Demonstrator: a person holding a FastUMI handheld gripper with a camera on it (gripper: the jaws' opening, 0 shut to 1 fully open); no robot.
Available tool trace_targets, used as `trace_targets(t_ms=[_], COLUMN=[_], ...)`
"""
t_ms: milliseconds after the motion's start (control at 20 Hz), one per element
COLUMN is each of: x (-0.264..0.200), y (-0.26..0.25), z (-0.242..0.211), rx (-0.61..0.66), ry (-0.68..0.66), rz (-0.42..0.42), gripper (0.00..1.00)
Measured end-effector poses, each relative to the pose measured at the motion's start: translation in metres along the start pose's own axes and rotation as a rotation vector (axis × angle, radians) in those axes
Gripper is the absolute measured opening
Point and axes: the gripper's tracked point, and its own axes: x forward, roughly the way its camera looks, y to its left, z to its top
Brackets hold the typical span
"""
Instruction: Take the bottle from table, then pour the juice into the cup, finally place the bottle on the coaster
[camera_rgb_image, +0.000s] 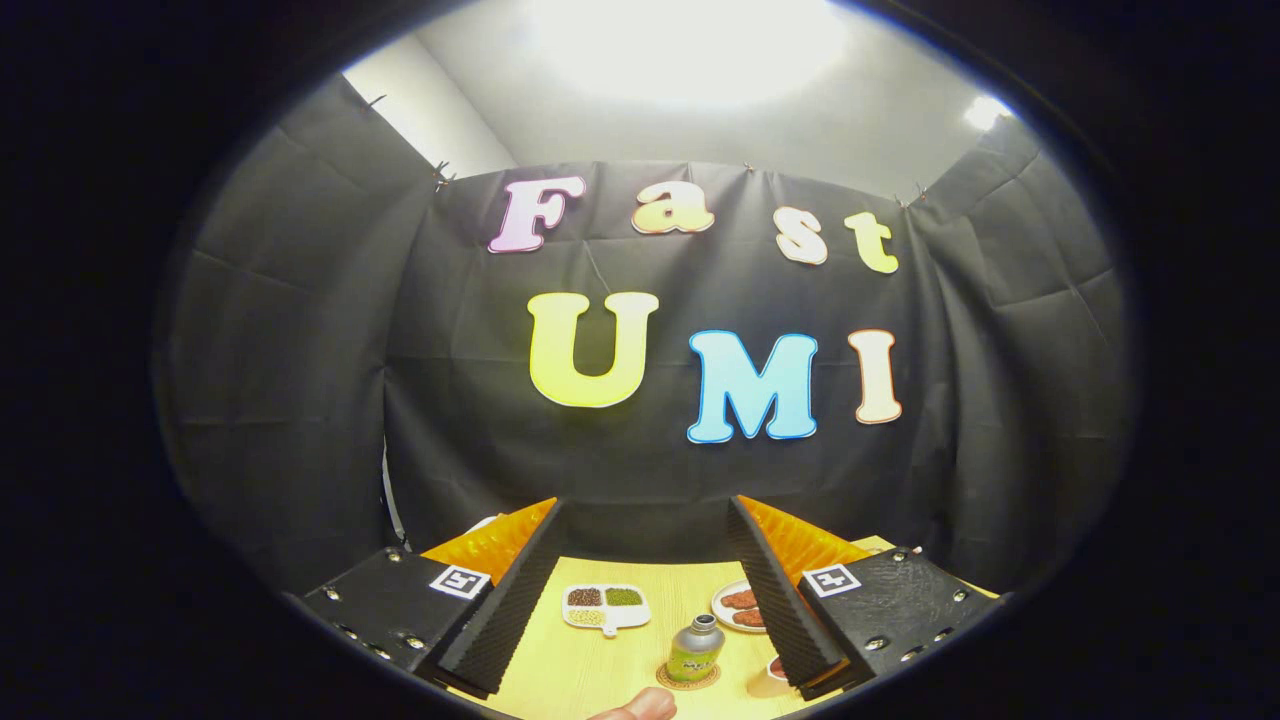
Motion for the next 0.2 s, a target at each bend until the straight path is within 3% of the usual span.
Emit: trace_targets(t_ms=[200], x=[-0.0043], y=[-0.0096], z=[-0.0092], rx=[-0.006], ry=[0.022], rz=[-0.004], gripper=[0.98])
